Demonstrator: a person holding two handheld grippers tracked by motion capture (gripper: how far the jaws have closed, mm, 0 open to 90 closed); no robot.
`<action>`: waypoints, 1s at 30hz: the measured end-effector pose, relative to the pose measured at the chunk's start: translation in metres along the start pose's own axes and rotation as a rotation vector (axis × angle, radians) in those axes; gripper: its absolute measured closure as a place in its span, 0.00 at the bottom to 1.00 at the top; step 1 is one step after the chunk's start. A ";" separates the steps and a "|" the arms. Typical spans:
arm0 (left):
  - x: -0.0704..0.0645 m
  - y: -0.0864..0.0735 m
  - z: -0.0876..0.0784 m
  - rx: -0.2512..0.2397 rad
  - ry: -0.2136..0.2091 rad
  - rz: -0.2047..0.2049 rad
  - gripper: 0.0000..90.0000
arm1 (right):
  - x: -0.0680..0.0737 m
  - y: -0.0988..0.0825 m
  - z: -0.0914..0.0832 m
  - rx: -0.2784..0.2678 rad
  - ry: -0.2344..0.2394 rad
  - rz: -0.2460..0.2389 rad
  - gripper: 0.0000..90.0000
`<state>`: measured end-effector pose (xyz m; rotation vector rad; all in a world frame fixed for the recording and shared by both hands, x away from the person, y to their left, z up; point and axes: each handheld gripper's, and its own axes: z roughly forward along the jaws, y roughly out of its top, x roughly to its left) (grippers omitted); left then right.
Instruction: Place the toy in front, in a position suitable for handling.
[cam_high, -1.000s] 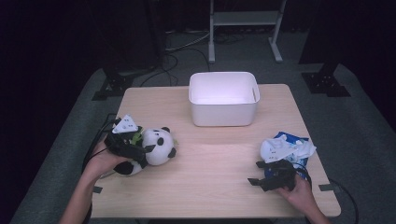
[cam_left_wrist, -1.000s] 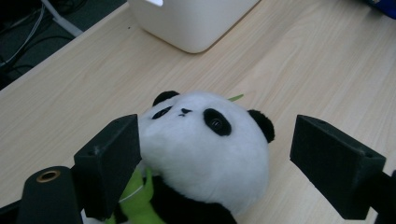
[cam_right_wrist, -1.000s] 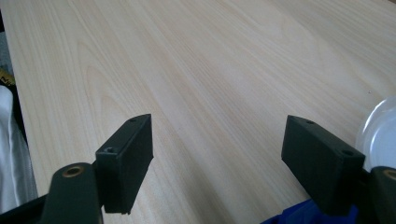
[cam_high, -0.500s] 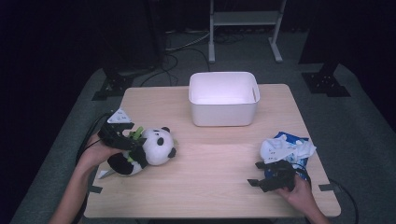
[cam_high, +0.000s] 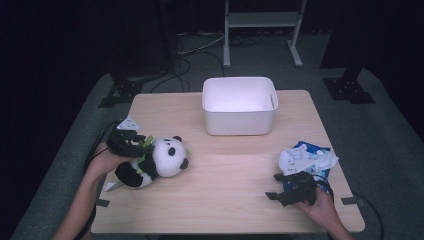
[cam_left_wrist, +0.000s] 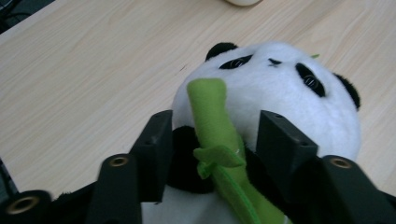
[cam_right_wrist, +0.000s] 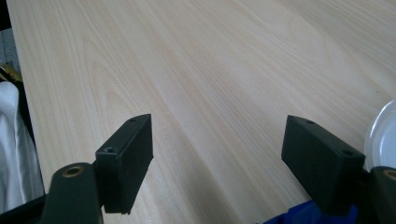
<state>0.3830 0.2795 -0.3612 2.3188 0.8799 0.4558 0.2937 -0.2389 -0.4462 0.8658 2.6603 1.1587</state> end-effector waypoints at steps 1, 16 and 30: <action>0.000 0.000 0.001 -0.003 0.002 0.001 0.57 | 0.000 0.000 0.000 0.002 0.001 -0.001 0.26; -0.008 0.009 -0.008 -0.014 -0.007 0.024 0.82 | 0.001 0.001 -0.001 -0.005 -0.004 -0.001 0.26; -0.038 0.039 -0.024 -0.044 -0.068 0.101 0.82 | -0.001 0.001 -0.003 -0.014 -0.011 0.001 0.26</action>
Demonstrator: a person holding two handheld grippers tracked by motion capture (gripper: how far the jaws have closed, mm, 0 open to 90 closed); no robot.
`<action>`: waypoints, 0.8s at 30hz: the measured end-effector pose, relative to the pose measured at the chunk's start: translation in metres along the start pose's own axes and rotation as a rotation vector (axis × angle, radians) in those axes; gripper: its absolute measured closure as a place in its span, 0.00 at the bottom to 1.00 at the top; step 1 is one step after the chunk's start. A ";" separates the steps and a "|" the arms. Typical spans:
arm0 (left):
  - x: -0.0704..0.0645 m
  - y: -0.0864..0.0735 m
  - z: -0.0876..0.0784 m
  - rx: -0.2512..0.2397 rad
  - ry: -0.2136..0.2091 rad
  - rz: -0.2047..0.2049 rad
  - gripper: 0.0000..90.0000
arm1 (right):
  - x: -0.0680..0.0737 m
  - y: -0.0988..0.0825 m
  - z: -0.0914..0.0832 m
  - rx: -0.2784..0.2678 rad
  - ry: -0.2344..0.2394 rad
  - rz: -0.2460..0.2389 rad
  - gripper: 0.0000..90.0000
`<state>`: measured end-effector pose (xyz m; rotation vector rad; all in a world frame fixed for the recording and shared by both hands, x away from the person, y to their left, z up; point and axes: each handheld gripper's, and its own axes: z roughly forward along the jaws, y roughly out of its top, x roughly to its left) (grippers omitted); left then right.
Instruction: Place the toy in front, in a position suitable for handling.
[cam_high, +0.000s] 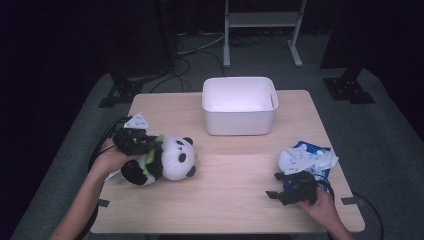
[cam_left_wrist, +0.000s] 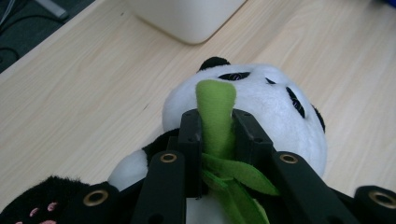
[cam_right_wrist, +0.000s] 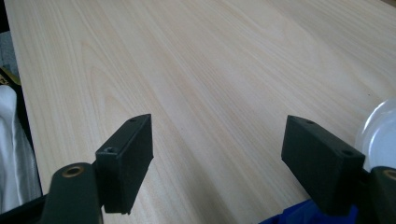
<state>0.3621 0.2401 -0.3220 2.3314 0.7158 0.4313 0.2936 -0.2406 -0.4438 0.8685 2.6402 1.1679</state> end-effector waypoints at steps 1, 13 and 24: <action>-0.003 0.003 -0.001 -0.004 -0.004 0.008 0.82 | 0.000 0.000 0.000 0.000 0.000 0.000 0.26; -0.046 0.046 0.017 -0.031 -0.111 0.089 0.82 | -0.002 -0.002 -0.008 -0.020 -0.015 0.009 0.26; -0.083 0.072 0.057 -0.015 -0.213 0.135 0.82 | -0.005 -0.006 -0.017 -0.030 -0.030 0.021 0.26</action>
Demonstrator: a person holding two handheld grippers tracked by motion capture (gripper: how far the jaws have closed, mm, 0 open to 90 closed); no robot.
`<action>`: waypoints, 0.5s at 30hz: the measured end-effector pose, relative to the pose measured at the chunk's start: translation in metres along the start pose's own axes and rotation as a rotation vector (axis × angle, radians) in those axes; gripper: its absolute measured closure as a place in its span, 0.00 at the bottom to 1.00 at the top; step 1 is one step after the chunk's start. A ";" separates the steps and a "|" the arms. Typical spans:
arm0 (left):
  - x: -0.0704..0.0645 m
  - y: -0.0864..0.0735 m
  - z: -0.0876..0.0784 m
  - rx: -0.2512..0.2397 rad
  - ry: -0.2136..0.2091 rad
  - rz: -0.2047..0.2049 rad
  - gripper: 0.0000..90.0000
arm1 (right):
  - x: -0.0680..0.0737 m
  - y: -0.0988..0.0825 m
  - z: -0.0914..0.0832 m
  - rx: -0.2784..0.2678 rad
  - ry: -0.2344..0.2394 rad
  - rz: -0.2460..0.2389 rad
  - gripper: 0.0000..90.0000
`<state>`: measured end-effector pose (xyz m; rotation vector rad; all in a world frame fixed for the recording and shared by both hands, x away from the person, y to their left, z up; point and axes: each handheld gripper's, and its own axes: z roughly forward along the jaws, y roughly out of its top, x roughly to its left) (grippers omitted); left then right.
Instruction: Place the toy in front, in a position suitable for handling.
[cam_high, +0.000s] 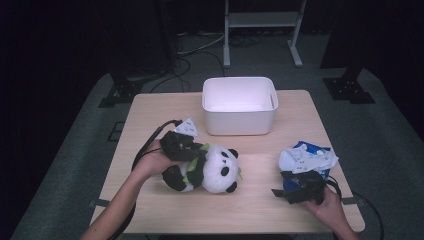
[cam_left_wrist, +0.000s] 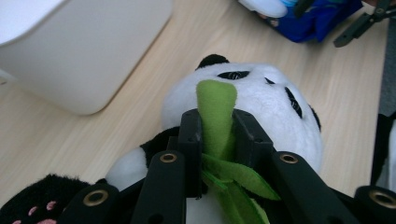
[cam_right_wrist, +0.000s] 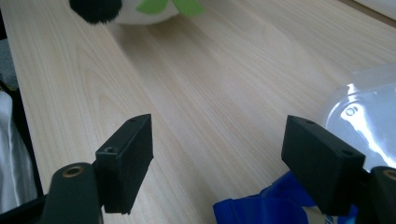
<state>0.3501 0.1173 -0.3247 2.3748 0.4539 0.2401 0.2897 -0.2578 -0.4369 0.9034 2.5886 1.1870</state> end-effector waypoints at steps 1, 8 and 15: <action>-0.001 0.003 0.003 0.003 0.001 0.000 0.82 | 0.000 -0.001 -0.001 -0.003 -0.003 0.000 0.26; -0.014 0.018 0.020 -0.012 -0.033 -0.017 0.82 | -0.004 -0.004 -0.010 -0.019 -0.019 0.013 0.26; -0.025 0.022 0.037 -0.019 -0.085 -0.029 0.82 | -0.010 -0.009 -0.014 -0.020 -0.035 0.034 0.26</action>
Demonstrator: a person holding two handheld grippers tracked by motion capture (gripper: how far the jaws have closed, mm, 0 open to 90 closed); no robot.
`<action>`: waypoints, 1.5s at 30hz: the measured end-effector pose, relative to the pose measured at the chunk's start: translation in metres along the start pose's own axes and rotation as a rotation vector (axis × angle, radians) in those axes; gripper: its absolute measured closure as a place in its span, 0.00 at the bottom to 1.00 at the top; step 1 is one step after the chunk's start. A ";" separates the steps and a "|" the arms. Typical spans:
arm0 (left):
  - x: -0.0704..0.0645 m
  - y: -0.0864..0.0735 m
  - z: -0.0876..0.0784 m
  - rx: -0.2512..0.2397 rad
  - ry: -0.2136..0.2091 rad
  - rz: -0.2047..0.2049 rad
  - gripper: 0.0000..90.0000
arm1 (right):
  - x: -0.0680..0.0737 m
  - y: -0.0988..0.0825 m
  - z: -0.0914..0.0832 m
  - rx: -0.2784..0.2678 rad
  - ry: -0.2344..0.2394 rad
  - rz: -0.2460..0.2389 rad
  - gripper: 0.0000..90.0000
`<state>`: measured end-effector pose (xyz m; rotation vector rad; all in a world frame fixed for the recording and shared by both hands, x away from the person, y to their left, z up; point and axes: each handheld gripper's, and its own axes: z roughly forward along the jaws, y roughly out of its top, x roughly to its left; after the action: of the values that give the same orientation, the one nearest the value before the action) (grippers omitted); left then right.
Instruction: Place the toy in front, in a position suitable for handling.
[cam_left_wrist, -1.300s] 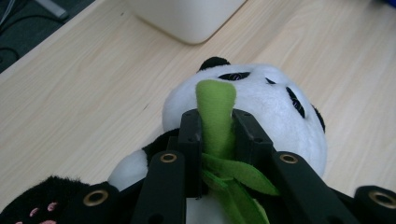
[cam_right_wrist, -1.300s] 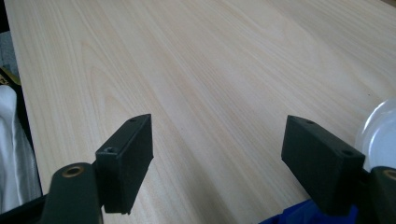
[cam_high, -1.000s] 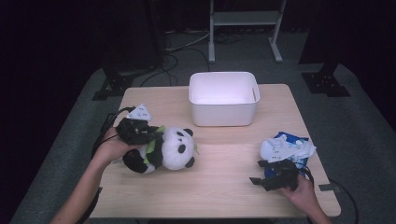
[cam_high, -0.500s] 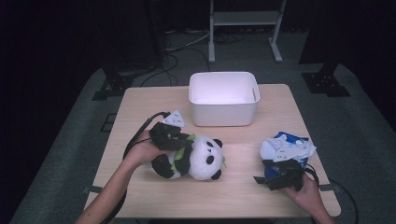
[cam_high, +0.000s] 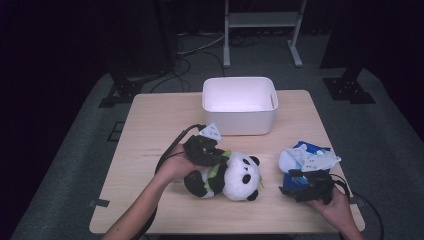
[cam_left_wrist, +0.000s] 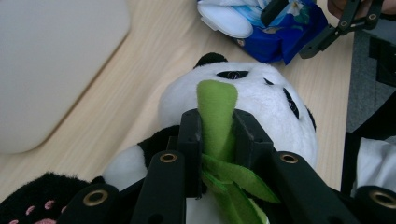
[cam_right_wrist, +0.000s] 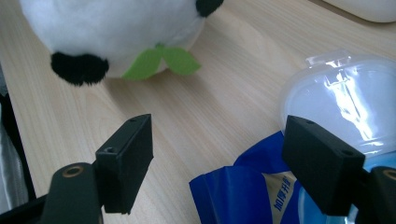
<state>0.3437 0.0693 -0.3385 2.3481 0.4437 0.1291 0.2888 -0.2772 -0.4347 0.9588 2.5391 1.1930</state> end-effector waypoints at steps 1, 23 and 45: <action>0.000 0.000 0.000 0.000 0.000 0.000 0.82 | 0.000 0.000 0.000 0.000 0.000 0.000 0.26; 0.008 -0.022 -0.017 -0.051 -0.009 -0.005 0.62 | -0.001 0.000 0.003 0.002 -0.013 0.012 0.26; 0.014 -0.073 -0.049 -0.083 0.036 -0.022 0.58 | 0.000 -0.001 0.005 -0.002 -0.033 0.034 0.26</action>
<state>0.3256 0.1549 -0.3537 2.2620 0.4729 0.1764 0.2907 -0.2746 -0.4385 1.0164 2.5056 1.1779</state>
